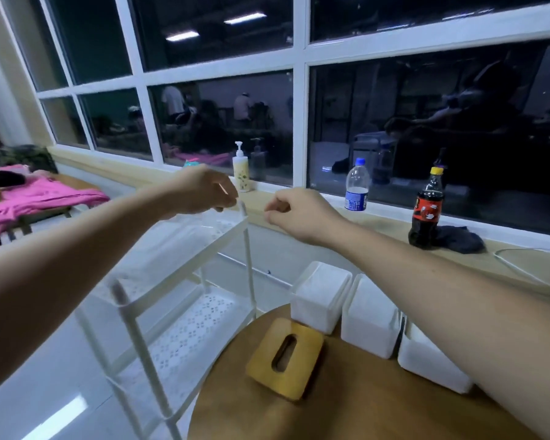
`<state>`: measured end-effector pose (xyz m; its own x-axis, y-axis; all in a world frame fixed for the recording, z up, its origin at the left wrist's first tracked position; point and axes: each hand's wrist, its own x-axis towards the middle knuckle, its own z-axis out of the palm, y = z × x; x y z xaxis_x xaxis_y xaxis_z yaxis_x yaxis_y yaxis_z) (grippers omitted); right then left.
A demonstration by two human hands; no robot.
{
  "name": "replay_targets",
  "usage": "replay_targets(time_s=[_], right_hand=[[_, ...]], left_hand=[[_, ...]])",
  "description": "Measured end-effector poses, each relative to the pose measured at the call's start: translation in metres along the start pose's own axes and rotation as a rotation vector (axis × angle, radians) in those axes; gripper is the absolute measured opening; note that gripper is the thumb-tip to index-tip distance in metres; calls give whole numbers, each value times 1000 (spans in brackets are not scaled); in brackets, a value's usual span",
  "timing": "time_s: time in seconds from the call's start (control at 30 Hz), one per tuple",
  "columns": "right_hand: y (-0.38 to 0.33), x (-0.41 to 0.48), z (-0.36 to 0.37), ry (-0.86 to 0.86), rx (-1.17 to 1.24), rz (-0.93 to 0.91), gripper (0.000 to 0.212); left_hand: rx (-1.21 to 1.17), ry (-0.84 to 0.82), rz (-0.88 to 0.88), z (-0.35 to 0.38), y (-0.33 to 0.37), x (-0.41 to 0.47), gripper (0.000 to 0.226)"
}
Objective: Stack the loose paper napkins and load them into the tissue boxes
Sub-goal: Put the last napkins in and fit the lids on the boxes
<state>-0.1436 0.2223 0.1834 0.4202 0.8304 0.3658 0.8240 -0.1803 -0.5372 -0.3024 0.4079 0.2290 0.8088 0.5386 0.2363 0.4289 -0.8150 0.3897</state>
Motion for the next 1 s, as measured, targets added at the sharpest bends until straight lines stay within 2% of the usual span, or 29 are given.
replay_targets(time_s=[0.2,0.4,0.57,0.67,0.73,1.0], right_hand=[[-67,35,44,-54,-32,-72,14],[-100,53,74,-62,-95,-85,14],[-102,54,84,-88,-114,-96,18],[-100,53,86,-81,-113,-112,20],[-98,52,85,-79,-94,-114,21],[-83,47,80,-19,-15,-118,17]], left_hand=[[109,36,-175,-37,-65,-22,12],[419,-177,-312,-26,-93,-32,44],[450,-228,-394,-20,-113,-28,60],[366,-202,-421,-22,-106,-28,63],[399,-174,-409,-24,-101,-30,68],[238,-113,-415,-37,-95,-30,29]])
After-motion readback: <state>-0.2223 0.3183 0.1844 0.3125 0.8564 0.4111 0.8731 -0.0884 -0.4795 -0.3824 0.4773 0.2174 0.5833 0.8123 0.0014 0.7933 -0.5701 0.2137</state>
